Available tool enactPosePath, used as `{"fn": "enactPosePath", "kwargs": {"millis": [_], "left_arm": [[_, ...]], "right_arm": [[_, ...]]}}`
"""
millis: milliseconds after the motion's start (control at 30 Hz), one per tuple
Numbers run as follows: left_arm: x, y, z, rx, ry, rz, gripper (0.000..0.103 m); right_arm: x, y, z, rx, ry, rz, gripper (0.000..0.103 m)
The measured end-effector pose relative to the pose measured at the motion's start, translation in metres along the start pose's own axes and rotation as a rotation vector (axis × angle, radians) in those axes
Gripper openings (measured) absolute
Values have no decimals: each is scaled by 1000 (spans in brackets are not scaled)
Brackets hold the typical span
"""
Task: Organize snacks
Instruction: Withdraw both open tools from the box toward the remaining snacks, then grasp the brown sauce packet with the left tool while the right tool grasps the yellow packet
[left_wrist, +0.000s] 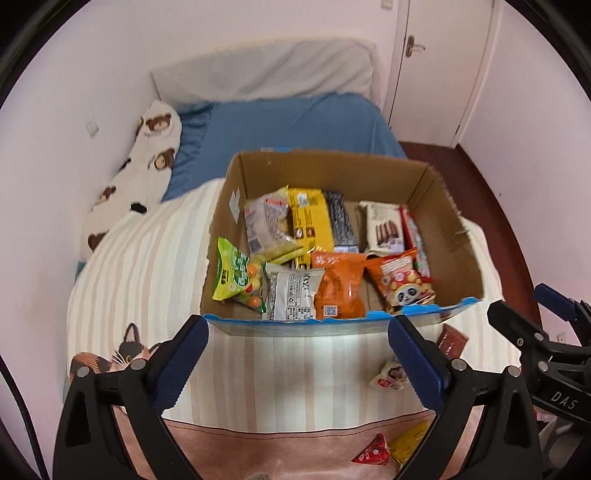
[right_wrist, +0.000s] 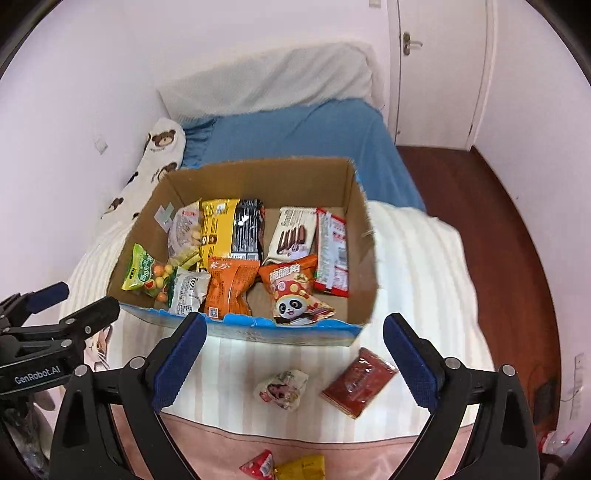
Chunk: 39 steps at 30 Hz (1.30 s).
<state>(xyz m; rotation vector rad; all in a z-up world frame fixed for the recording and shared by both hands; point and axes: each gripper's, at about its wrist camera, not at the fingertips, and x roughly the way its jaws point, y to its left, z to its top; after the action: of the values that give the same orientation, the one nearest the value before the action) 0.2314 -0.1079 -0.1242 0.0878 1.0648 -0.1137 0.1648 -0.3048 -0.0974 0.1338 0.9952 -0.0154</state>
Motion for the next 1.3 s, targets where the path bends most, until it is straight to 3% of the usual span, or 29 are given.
{"fn": "enactPosePath", "kwargs": {"millis": [233,400,533,767,933,1033,1100,1200,1300], "left_arm": [[-35,-8,-16,7,-60,-36,100],[-37,-15,-46,31,-33,-45,100],[-12,-22,-84,68,53,-31,100],[49,-26,-154,103,254,17,100],[71,-27,-178,153,315,71,100],[74,-30,-180,180,316,90,100],[74,-34,-177,201,312,99,100],[71,-47,-162,232,293,94,100],[66,-75,-141,292,254,79,100]], "right_arm": [[-38,-4,-17,14,-43,18,99],[-45,-13,-41,46,1,62,99],[-28,-28,-82,86,112,88,99],[36,-39,-172,83,373,74,99],[80,-31,-217,36,495,49,99],[106,-25,-237,14,549,45,86],[118,-25,-248,5,571,31,70],[117,-35,-251,37,541,37,60],[102,-64,-248,97,492,-23,60]]}}
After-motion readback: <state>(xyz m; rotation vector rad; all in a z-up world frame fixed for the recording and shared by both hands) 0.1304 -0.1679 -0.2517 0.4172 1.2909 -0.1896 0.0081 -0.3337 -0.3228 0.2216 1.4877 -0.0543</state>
